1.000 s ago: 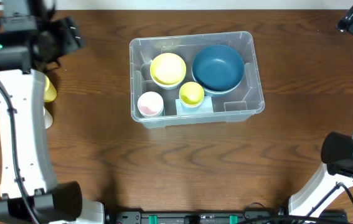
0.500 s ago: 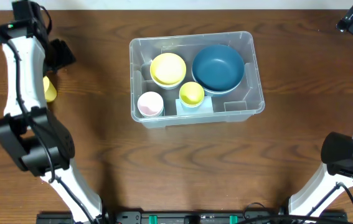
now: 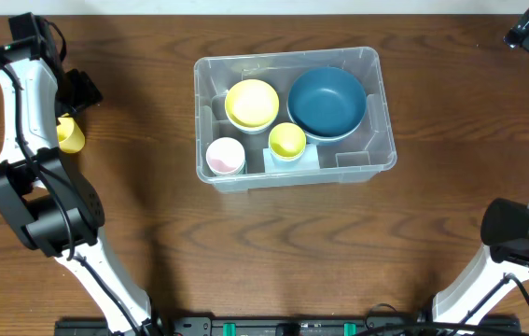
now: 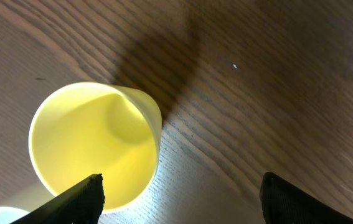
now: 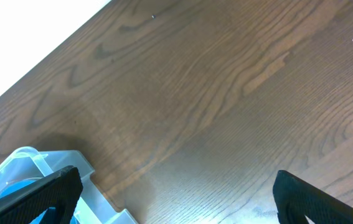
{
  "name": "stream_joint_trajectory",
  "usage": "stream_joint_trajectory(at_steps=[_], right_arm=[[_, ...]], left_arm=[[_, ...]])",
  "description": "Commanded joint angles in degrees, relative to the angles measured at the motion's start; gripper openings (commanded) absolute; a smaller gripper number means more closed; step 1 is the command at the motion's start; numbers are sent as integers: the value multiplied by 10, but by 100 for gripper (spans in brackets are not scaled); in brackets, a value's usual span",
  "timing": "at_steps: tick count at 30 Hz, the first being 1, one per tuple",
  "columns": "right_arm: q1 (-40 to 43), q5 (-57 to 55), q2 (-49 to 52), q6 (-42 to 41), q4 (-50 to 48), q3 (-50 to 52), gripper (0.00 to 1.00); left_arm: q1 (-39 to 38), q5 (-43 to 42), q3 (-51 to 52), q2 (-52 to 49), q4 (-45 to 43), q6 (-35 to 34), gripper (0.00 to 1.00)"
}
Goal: Pack container
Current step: 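Move the left gripper to the remaining yellow cup and grasp it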
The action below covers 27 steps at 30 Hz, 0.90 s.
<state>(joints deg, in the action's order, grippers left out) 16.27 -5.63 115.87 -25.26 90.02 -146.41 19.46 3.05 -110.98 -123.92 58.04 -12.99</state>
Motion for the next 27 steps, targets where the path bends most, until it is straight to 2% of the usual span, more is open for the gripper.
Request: stream_joint_trajectory(at_steps=[1, 4, 7, 12, 14, 17, 20, 23, 27], right_arm=[[2, -2, 6, -9, 0, -4, 99], [2, -2, 6, -9, 0, -4, 99], [2, -2, 6, -9, 0, -4, 99], [2, -2, 6, -9, 0, -4, 99], [2, -2, 6, -9, 0, -4, 99], [2, -2, 6, -9, 0, -4, 99], [2, -2, 6, -9, 0, -4, 99], [2, -2, 6, -9, 0, -4, 99], [2, -2, 6, -9, 0, -4, 99]], left_arm=[[1, 7, 10, -34, -1, 20, 80], [2, 9, 10, -52, -1, 23, 74], [2, 15, 10, -61, -3, 24, 59], [2, 26, 10, -62, -5, 25, 24], [2, 26, 10, -62, -2, 24, 6], [-2, 24, 8, -56, 11, 11, 6], [-10, -31, 4, -33, 19, 7, 6], [-26, -85, 4, 10, 18, 7, 6], [-66, -116, 4, 92, 19, 7, 6]])
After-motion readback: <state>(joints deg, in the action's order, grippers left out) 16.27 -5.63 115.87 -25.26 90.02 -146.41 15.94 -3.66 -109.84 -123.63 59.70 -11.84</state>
